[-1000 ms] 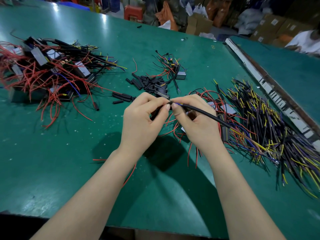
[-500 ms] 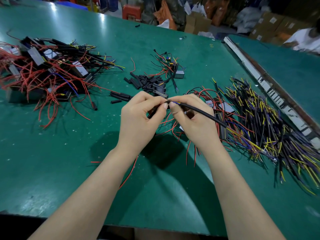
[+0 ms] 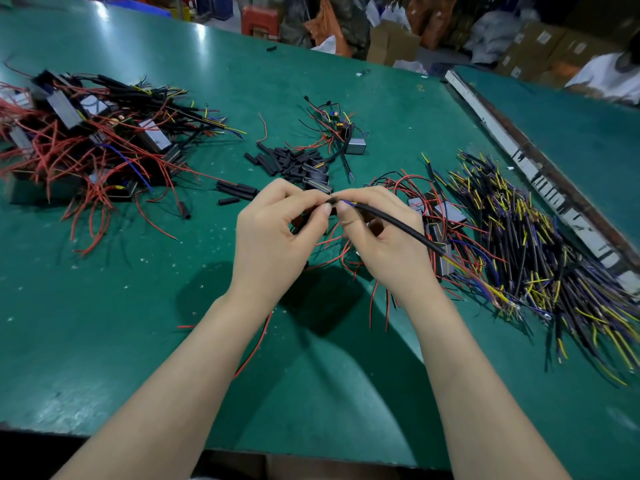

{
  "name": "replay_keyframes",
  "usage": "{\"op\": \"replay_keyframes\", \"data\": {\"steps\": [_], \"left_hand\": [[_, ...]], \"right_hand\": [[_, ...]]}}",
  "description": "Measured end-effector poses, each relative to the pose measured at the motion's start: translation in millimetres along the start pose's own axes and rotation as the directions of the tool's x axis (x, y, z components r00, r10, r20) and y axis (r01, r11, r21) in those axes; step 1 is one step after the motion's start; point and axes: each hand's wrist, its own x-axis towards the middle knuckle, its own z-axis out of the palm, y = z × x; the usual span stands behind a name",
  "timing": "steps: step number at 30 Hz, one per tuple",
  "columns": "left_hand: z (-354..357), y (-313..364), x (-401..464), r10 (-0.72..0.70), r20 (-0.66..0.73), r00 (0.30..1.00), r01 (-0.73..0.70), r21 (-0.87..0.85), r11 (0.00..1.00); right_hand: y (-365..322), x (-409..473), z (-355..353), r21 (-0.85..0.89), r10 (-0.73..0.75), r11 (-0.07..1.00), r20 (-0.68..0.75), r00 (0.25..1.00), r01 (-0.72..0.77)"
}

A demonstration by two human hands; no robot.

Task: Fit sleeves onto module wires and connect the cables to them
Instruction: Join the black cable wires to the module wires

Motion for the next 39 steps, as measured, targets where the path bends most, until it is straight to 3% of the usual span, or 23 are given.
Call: {"op": "replay_keyframes", "data": {"steps": [21,26,31,39], "left_hand": [[0.2,-5.4,0.5,0.064,0.028,0.998,-0.065,0.018,0.998],[-2.5,-7.9,2.7,0.068,0.056,0.996,-0.070,0.024,0.997],[-3.8,-8.8,4.4,0.039,0.026,0.999,-0.040,0.029,0.999],[-4.8,-8.0,5.0,0.008,0.104,0.995,-0.007,-0.005,1.000]], "right_hand": [[2.2,-0.4,1.3,-0.042,-0.042,0.998,0.001,0.999,0.042],[3.6,-0.2,-0.6,0.034,-0.015,0.999,0.045,0.999,0.014],[1.3,0.1,-1.3,0.294,0.220,0.925,0.105,0.970,-0.242],[8.4,3.1,-6.3,0.257,0.124,0.957,0.056,0.991,-0.134]]}}
